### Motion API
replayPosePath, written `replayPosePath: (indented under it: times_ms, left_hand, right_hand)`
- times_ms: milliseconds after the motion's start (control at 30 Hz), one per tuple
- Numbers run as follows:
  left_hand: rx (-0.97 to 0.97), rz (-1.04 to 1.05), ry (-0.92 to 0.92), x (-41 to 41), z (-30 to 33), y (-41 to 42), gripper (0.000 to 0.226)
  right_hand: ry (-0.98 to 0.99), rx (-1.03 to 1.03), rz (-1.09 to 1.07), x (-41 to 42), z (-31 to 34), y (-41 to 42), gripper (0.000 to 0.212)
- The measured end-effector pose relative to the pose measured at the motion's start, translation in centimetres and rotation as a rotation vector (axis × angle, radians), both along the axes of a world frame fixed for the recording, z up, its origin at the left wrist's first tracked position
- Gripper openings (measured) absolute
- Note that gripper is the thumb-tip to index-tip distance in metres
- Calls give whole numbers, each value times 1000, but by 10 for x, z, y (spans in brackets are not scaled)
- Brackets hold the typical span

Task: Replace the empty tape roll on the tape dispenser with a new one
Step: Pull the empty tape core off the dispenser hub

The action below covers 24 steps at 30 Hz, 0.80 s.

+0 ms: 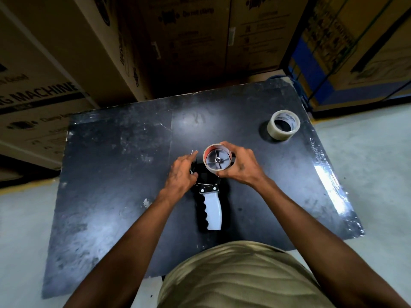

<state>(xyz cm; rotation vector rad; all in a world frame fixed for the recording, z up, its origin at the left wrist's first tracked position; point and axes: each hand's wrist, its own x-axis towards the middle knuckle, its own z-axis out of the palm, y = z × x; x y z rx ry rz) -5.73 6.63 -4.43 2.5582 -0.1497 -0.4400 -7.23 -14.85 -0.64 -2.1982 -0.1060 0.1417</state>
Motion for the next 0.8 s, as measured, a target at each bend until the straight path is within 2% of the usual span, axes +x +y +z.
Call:
replayPosePath:
  times_ms: [200, 433, 567, 800]
  left_hand:
    - [13, -64, 10, 6, 6, -1, 76]
    - [8, -270, 171, 24, 30, 17, 107]
    - [41, -292, 208, 30, 37, 13, 95]
    - [15, -258, 192, 22, 38, 9, 92]
  right_hand:
    - [48, -20, -75, 4, -3, -2, 66]
    - [68, 85, -135, 5, 2, -8, 63]
    - [27, 89, -115, 21, 19, -11, 65]
    - [64, 78, -116, 19, 8, -18, 78]
